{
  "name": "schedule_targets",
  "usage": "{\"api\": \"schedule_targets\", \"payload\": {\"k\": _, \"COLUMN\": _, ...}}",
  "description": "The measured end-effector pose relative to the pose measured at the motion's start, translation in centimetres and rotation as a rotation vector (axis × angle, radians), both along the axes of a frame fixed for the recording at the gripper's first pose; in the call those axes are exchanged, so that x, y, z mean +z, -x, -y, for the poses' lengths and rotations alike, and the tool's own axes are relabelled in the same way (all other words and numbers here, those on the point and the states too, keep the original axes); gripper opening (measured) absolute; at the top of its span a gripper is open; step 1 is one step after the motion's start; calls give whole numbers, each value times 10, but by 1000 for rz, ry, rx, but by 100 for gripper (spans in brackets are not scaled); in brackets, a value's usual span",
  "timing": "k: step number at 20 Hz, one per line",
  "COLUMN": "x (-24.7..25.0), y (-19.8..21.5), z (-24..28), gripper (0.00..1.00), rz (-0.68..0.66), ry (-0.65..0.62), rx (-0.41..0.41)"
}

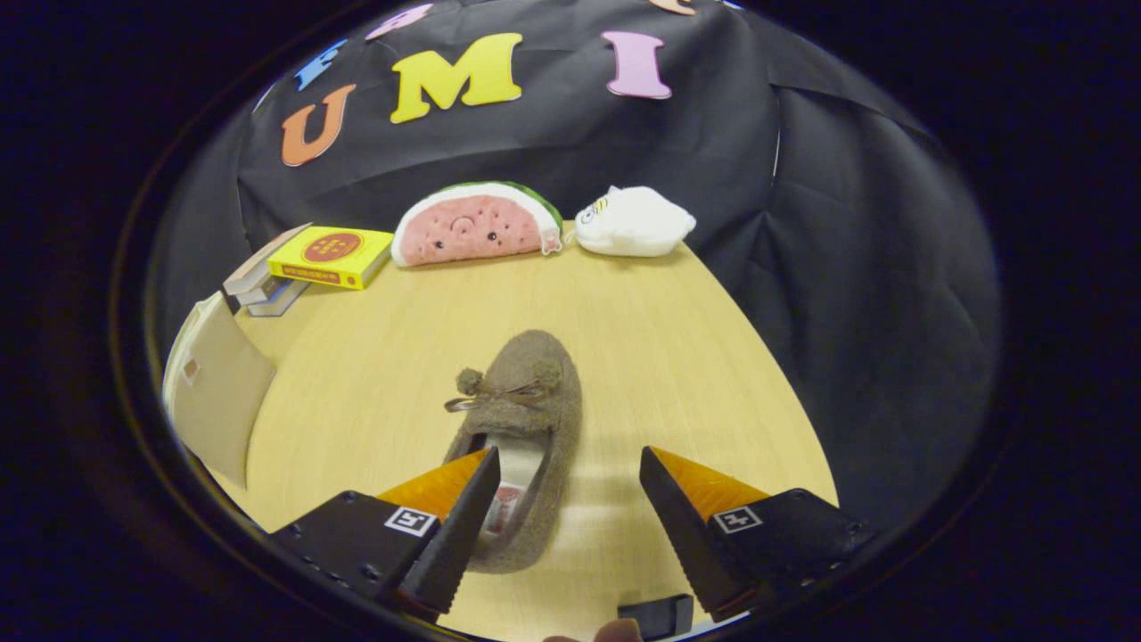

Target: Open the storage box then place both shoes into the box .Put the left shoe in first, then the right shoe, with the right side of both shoes facing outward in a uniform manner.

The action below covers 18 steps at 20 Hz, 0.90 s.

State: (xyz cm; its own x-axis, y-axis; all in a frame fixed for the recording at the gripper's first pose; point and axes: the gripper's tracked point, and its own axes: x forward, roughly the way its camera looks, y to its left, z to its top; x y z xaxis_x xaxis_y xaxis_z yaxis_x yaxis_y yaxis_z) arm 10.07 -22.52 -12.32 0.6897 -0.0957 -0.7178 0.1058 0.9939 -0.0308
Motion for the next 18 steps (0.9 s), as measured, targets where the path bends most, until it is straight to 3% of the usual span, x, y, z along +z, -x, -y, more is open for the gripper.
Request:
{"api": "schedule_targets", "payload": {"k": 3, "x": -20, "y": -5, "z": -4, "gripper": 96, "rz": -38, "ry": -60, "rx": -3}}
{"api": "schedule_targets", "payload": {"k": 10, "x": -27, "y": -14, "z": -8, "gripper": 5, "rz": -28, "ry": -96, "rx": -42}}
{"api": "schedule_targets", "payload": {"k": 12, "x": -26, "y": -14, "z": -9, "gripper": 0, "rz": -18, "ry": -137, "rx": -69}}
{"api": "schedule_targets", "payload": {"k": 15, "x": -25, "y": -9, "z": -15, "gripper": 0, "rz": -22, "ry": -270, "rx": -120}}
{"api": "schedule_targets", "payload": {"k": 18, "x": -16, "y": 0, "z": -24, "gripper": 0, "rz": -10, "ry": -318, "rx": -129}}
